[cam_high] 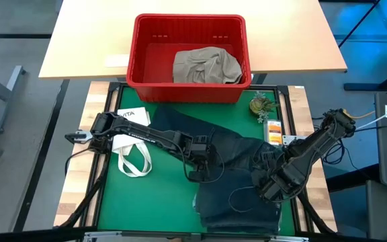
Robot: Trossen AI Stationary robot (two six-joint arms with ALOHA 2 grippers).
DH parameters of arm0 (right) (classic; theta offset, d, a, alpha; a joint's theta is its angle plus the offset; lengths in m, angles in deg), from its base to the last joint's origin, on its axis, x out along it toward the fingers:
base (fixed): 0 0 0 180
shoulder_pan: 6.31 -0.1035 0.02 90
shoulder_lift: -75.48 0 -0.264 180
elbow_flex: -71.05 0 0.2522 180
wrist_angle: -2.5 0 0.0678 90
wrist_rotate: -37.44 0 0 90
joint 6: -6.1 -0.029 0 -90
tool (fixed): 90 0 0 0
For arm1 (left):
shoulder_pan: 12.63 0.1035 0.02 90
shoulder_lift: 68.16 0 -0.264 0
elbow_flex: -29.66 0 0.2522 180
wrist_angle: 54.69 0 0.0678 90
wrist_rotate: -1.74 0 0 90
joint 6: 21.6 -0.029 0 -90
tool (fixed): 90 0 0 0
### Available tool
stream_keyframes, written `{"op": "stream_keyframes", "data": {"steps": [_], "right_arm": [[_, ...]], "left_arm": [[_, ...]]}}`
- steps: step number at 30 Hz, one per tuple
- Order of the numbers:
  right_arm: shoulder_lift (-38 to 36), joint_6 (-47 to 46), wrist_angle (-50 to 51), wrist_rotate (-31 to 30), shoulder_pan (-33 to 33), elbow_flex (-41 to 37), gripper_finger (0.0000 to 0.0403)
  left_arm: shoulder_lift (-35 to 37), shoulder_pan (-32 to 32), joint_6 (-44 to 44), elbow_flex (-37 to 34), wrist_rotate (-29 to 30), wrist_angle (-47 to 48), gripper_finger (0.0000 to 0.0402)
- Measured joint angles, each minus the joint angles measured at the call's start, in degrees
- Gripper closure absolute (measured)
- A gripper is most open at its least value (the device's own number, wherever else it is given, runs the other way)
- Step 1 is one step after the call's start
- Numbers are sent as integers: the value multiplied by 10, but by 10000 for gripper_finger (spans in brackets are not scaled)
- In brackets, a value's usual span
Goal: Fold Laundry from Bin
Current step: Fold the dark blue jeans
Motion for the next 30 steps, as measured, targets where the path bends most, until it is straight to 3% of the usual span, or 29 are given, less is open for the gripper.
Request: {"op": "stream_keyframes", "data": {"steps": [6,17,26,30], "right_arm": [[0,0,16,23,0,22,211],[0,-1,33,20,-6,112,205],[0,-1,-108,17,-83,90,205],[0,-2,-165,-14,-118,63,205]], "left_arm": [[17,0,-22,0,3,-18,309],[21,-10,-31,0,-26,-49,322],[9,-39,-46,0,-41,-97,357],[-5,-53,-47,0,-39,-111,375]]}}
